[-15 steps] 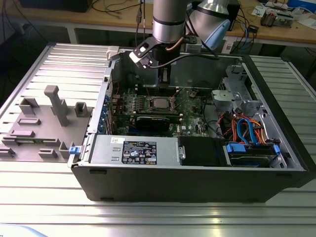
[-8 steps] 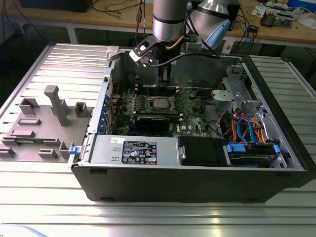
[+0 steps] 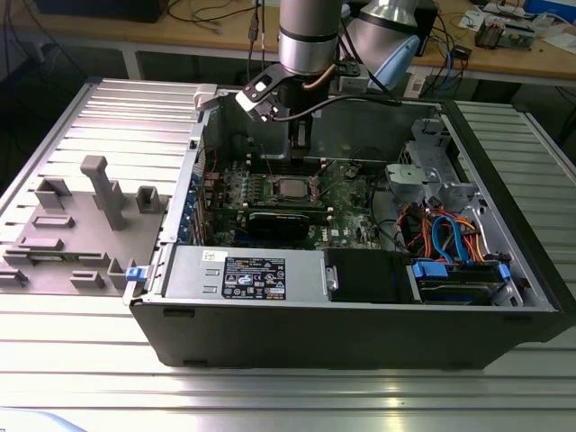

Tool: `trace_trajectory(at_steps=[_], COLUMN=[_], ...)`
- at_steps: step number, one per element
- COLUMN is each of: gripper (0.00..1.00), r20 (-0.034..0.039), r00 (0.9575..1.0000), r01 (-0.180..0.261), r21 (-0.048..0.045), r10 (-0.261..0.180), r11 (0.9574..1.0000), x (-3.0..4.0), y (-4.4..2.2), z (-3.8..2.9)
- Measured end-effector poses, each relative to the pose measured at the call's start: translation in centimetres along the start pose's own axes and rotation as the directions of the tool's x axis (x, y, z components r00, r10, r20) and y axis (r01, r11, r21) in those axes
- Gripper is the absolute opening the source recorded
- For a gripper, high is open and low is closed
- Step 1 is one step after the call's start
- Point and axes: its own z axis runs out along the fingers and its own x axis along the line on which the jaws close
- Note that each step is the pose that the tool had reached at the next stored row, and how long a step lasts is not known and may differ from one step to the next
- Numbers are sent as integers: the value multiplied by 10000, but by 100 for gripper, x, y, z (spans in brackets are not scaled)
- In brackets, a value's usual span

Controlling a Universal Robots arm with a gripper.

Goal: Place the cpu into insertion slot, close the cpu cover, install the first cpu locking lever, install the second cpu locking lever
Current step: 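Close the cpu cover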

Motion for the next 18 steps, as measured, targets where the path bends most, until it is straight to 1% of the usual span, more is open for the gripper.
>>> trace_trajectory(at_steps=[18], gripper=[11], r20=[0], r00=[10000], r01=[0], r21=[0], r10=[0], r11=[10000], x=[0], y=[1], z=[-45])
